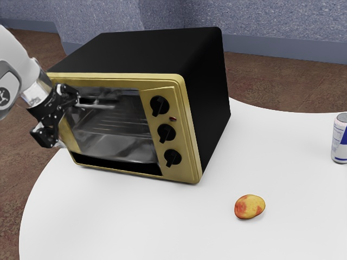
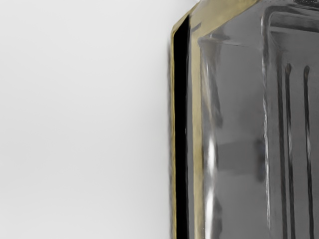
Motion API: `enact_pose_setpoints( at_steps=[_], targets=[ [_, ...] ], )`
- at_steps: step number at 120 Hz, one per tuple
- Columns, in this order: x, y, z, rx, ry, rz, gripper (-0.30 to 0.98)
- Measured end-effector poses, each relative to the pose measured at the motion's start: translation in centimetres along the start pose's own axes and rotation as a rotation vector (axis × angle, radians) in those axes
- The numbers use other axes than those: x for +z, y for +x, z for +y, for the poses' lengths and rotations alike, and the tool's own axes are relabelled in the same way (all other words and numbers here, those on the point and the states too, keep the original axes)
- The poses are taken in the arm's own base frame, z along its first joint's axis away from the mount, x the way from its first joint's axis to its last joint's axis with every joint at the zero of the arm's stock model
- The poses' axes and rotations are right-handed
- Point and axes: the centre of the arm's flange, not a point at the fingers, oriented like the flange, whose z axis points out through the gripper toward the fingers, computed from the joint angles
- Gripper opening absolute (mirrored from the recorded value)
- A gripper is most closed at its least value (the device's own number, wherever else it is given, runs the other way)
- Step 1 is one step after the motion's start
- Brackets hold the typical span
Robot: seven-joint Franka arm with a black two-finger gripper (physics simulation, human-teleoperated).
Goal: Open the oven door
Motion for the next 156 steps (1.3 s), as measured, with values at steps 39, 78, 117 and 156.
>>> enact_pose_setpoints(
  at_steps=[39,78,117,156],
  targets=[
    [0.2,3.1,-7.5,-0.059,-0.025,-0.036,0.69],
    [-1.5,7.9,-18.0,-0.209,-0.125,-0.056,0.67],
    [-14.6,-8.9,1.2,0.028,-0.082,-0.174,0.68],
    [-4.5,-18.5,0.8,-0.09,0.337,-0.129,0.69]
  ],
)
